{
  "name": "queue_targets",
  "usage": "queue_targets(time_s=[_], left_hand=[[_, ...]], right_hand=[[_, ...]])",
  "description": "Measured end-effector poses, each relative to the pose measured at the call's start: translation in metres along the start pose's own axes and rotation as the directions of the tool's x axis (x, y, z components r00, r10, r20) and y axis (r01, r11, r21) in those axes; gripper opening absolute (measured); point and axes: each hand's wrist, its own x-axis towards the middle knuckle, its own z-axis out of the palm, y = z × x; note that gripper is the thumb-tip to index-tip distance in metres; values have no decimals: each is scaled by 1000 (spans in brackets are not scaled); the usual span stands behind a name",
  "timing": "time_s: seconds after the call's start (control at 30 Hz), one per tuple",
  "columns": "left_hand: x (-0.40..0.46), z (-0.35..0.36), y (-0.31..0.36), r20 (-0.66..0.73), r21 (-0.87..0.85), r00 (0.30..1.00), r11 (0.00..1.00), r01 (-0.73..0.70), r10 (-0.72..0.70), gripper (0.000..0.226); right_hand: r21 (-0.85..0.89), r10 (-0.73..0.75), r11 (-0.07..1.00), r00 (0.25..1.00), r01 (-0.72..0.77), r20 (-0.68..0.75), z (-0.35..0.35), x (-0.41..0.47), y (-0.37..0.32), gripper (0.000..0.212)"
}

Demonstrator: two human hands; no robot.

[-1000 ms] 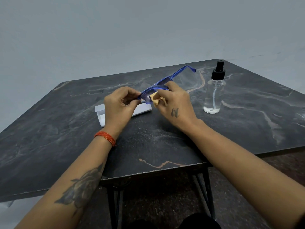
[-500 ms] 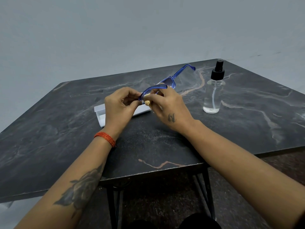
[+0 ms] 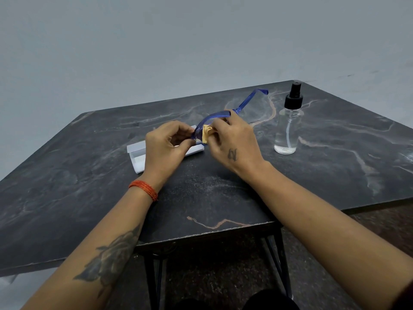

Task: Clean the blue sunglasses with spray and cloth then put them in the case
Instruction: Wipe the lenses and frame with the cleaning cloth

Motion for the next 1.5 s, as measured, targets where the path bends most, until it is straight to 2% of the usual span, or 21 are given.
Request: queue_targets(time_s=[0.17, 0.3, 0.37, 0.43, 0.5, 0.6, 0.73, 0.83, 0.97, 1.13, 1.23, 1.37, 1.5], left_hand=[[1, -2, 1, -40, -83, 996, 993, 79, -82, 27], [5, -3, 4, -77, -236, 971, 950, 203, -226, 29], [8, -5, 7, -32, -408, 947, 869, 280, -321, 30], [9, -5, 9, 37, -575, 921, 746, 337, -388, 29], [10, -4, 11, 98, -684, 891, 620, 383, -442, 26], [12, -3, 13, 187, -775, 834, 444, 450, -519, 21], [11, -1, 15, 306, -786, 802, 340, 517, -513, 17], [12, 1, 17, 336, -803, 787, 279, 527, -518, 15], [13, 1, 16, 351, -807, 768, 244, 538, -535, 12], [13, 1, 15, 333, -794, 767, 276, 542, -549, 12], [14, -1, 15, 326, -800, 765, 269, 536, -555, 8], [14, -2, 17, 313, -805, 762, 267, 530, -566, 7], [13, -2, 17, 330, -788, 771, 290, 543, -545, 14]], right_hand=[[207, 99, 975, 992, -80, -81, -3, 1, -3, 8], [465, 251, 869, 960, -166, -126, -9, 6, -2, 5], [567, 349, 801, 919, -191, -185, -11, 9, 1, 6], [570, 393, 801, 880, -185, -267, -11, 11, 1, 6], [506, 341, 853, 873, -132, -348, -11, 12, 0, 7], [384, 166, 923, 903, -2, -396, -8, 9, -3, 14], [228, -111, 952, 922, 206, -370, -4, 6, -3, 24], [180, -215, 940, 914, 289, -343, -1, 5, -1, 19], [182, -271, 927, 920, 329, -284, 2, 5, 0, 11], [110, -317, 928, 908, 357, -274, 0, 4, 3, 10], [92, -259, 952, 925, 293, -278, -4, 5, 2, 12], [95, -179, 971, 931, 220, -318, -5, 6, 1, 28], [94, -206, 964, 922, 249, -329, -4, 7, -2, 26]])
